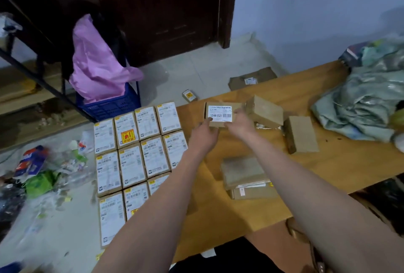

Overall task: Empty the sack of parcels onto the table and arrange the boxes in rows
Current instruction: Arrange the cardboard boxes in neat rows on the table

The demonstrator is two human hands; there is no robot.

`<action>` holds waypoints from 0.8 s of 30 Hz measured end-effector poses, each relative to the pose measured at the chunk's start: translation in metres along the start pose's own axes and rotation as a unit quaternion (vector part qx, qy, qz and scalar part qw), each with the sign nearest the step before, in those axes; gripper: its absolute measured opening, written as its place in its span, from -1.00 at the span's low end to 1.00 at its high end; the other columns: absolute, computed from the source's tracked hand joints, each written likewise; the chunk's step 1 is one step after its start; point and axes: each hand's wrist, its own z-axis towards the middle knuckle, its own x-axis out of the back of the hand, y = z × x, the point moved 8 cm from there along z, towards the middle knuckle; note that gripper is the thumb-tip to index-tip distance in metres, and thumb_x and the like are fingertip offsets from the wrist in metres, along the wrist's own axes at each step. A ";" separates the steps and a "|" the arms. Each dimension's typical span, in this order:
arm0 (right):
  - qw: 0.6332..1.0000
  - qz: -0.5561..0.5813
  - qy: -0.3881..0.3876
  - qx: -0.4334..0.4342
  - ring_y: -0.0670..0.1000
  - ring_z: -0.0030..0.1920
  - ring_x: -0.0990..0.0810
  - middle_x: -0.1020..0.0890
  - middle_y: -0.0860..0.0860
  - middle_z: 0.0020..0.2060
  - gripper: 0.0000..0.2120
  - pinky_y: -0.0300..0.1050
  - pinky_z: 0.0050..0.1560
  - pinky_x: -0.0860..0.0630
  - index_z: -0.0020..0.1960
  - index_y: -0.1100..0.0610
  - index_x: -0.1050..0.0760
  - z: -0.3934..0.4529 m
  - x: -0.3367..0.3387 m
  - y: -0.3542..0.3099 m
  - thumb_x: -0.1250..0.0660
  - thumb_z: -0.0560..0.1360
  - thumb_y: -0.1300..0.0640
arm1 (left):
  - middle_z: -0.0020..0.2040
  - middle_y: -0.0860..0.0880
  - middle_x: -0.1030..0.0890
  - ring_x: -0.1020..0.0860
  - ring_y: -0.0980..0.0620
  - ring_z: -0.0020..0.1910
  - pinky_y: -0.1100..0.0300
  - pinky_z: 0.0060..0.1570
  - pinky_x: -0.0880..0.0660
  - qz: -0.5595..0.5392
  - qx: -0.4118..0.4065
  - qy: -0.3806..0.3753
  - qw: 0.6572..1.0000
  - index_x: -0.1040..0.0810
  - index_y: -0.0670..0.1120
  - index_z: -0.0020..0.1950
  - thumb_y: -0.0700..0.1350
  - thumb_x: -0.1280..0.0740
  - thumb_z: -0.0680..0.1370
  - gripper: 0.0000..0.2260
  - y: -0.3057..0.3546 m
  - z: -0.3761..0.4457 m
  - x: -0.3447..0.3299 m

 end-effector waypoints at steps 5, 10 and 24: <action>0.999 -0.041 0.004 -0.027 0.25 0.24 -0.49 -0.49 0.23 0.21 -0.42 0.00 0.19 -0.49 0.38 0.19 -0.30 0.049 0.035 0.028 -0.41 0.43 0.13 | 0.43 -0.18 -0.39 -0.46 -0.19 0.30 -0.01 0.25 -0.44 0.006 0.005 -0.043 0.999 -0.29 -0.03 0.52 -0.01 -0.20 0.62 -0.54 0.042 0.033 -0.031; 0.988 -0.148 0.021 -0.034 0.30 0.34 -0.31 -0.33 0.23 0.31 -0.34 0.08 0.31 -0.35 0.44 0.20 -0.21 0.090 0.054 0.041 -0.36 0.42 0.09 | 0.38 -0.22 -0.42 -0.44 -0.21 0.31 -0.02 0.26 -0.41 0.018 0.019 -0.062 0.998 -0.28 -0.04 0.52 -0.02 -0.19 0.62 -0.55 0.065 0.061 -0.045; 0.960 -0.281 -0.011 -0.011 0.24 0.51 -0.10 -0.20 0.10 0.48 -0.15 0.28 0.52 0.04 0.54 0.09 -0.01 0.126 0.045 0.064 -0.42 0.41 0.28 | 0.43 -0.18 -0.40 -0.43 -0.18 0.34 0.00 0.28 -0.39 -0.005 0.048 -0.059 0.997 -0.26 -0.03 0.53 -0.06 -0.19 0.65 -0.56 0.053 0.068 -0.043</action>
